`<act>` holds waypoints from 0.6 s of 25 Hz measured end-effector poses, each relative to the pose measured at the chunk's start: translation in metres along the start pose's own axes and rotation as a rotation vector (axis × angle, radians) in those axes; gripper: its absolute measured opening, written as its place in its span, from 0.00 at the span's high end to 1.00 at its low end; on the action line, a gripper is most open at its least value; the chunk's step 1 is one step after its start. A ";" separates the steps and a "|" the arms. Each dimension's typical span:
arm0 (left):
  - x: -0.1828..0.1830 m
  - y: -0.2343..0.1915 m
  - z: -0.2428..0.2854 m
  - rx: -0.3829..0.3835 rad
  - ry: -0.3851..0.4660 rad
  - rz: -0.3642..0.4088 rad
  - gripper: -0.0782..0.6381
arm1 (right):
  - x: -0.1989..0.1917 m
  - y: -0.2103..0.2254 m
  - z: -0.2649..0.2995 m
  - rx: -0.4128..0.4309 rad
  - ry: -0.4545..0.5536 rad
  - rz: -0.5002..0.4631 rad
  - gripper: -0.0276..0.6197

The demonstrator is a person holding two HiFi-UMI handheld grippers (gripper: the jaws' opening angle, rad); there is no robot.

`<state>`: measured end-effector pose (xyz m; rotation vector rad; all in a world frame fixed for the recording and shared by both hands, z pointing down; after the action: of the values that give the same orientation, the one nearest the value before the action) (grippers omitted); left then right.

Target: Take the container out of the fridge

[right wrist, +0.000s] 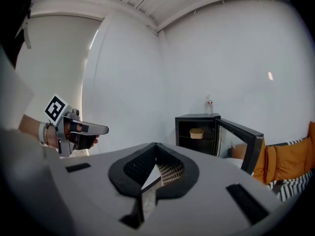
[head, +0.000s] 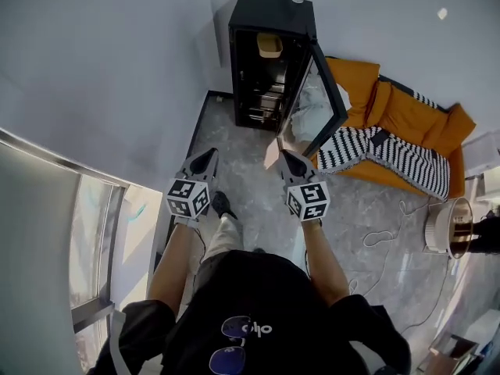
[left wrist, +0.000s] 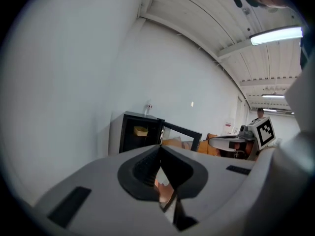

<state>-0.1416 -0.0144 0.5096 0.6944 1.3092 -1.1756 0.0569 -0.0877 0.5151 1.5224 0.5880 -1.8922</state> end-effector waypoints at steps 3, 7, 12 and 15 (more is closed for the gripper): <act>0.024 -0.039 0.031 -0.030 0.003 0.002 0.89 | 0.020 0.008 0.046 -0.028 -0.001 -0.002 0.95; 0.051 -0.097 0.062 -0.062 0.001 0.006 0.89 | 0.042 0.010 0.107 -0.063 -0.005 -0.001 0.95; 0.073 -0.171 0.085 -0.075 0.011 -0.010 0.89 | 0.062 0.003 0.179 -0.089 -0.007 0.000 0.95; 0.082 -0.199 0.099 -0.098 0.005 -0.004 0.89 | 0.069 0.001 0.213 -0.102 -0.007 0.000 0.95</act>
<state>-0.3015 -0.1880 0.4933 0.6236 1.3634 -1.1063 -0.0981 -0.2481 0.4975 1.4501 0.6716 -1.8379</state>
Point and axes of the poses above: the fingertips, and each gripper's own axes: z forward along the fingers, y to its right, x out of its top, the point moved 3 cm from there along -z, backward along the fingers, and after that the axes turned 9 degrees about -x, right-handed, at the moved point
